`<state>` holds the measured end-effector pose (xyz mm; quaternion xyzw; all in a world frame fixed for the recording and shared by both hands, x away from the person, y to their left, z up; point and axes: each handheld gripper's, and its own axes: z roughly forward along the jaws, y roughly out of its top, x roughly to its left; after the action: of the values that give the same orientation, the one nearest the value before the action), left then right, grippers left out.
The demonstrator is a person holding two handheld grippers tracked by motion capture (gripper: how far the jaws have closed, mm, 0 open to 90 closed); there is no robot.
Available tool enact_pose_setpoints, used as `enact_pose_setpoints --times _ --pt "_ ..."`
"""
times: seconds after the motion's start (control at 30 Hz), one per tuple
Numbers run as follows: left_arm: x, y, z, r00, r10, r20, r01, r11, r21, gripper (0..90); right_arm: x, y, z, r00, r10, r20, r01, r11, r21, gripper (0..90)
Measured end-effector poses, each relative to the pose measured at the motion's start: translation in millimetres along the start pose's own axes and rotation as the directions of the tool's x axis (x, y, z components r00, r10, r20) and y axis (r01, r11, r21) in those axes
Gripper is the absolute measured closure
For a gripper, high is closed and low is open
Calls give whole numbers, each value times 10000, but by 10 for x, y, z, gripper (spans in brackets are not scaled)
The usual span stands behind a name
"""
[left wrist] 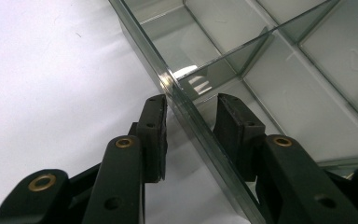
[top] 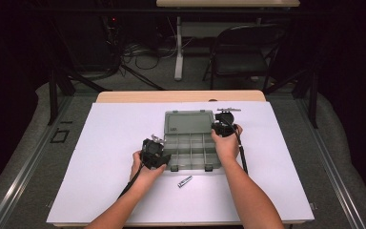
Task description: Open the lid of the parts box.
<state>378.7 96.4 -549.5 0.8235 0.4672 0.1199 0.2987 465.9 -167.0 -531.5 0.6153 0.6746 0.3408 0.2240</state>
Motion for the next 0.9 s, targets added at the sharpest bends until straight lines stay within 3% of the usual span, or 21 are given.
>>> enact_pose_setpoints --times 0.13,0.33,0.63,0.8,0.9 --pt "-2 -3 -1 10000 2 -12 -2 10000 -7 636 20 19 -101 9998 -159 -75 157 9996 -244 720" --pt "-3 -12 -1 10000 -59 6 59 10000 -68 634 57 -17 -291 9983 -334 -470 301 9971 -696 699" --pt "-4 -19 0 9999 -168 -17 168 9998 -145 627 109 -130 -490 9935 -737 -872 661 9939 -878 647" --pt "5 -18 -25 9995 -250 172 252 9997 -77 586 128 -190 -606 9895 -955 -1081 849 9915 -991 624" --pt "6 -23 -107 9991 -236 357 246 9993 -275 554 143 -234 -683 9856 -1168 -1224 1034 9884 -1108 606"
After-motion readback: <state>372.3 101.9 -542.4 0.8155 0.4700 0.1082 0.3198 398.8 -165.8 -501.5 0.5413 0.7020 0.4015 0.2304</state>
